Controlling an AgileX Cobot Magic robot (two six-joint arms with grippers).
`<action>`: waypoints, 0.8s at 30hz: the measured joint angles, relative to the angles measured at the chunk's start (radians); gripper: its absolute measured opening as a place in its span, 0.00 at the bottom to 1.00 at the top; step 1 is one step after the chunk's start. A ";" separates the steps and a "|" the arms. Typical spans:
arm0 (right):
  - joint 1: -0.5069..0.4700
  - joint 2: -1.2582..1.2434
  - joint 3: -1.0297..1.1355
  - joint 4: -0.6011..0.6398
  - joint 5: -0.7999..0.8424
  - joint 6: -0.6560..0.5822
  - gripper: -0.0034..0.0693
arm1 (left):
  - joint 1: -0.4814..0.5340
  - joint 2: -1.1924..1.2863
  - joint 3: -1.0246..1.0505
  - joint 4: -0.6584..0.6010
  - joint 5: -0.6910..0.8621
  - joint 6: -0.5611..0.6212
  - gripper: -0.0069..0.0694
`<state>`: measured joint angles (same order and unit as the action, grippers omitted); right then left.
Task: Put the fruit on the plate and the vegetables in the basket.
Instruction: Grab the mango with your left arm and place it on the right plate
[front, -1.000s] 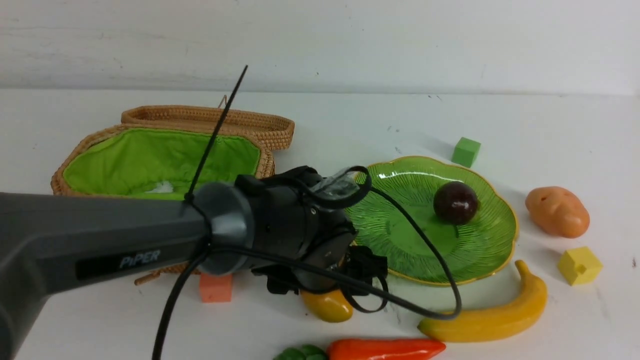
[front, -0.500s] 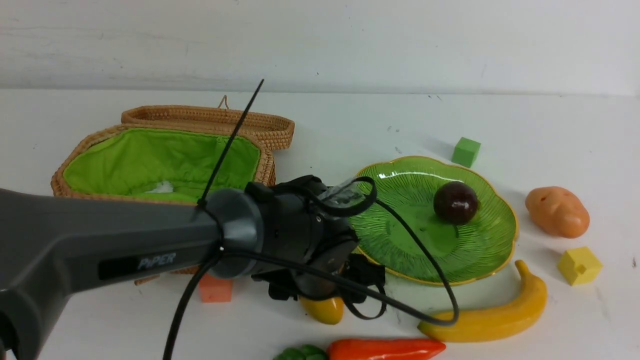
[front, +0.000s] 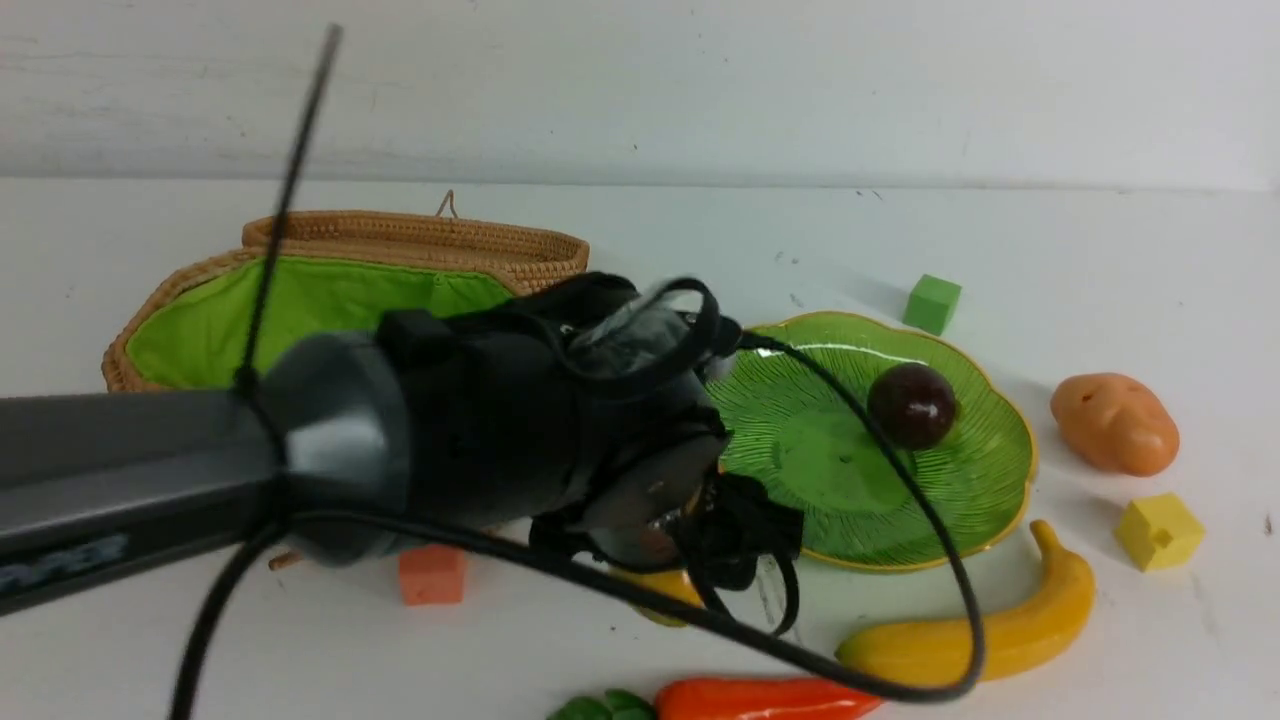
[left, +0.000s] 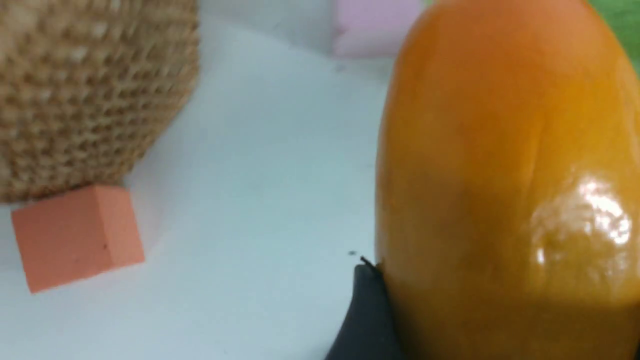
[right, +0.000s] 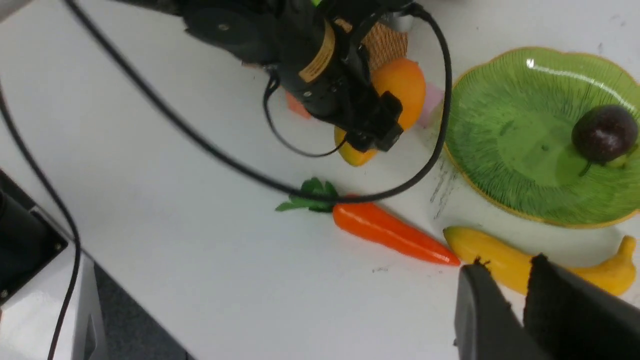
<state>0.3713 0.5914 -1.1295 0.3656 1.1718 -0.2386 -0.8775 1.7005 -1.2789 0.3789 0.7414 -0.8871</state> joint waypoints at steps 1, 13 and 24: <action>0.000 0.000 0.000 -0.010 -0.030 0.000 0.25 | -0.009 -0.020 0.000 0.006 -0.011 0.032 0.81; 0.000 0.000 0.000 -0.175 -0.236 0.107 0.26 | -0.006 0.041 0.000 0.112 -0.612 0.440 0.81; 0.000 0.000 0.000 -0.178 -0.225 0.133 0.27 | 0.125 0.228 -0.010 0.135 -0.774 0.308 0.81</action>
<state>0.3713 0.5914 -1.1295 0.1878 0.9469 -0.1053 -0.7522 1.9281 -1.2891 0.5137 -0.0324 -0.5792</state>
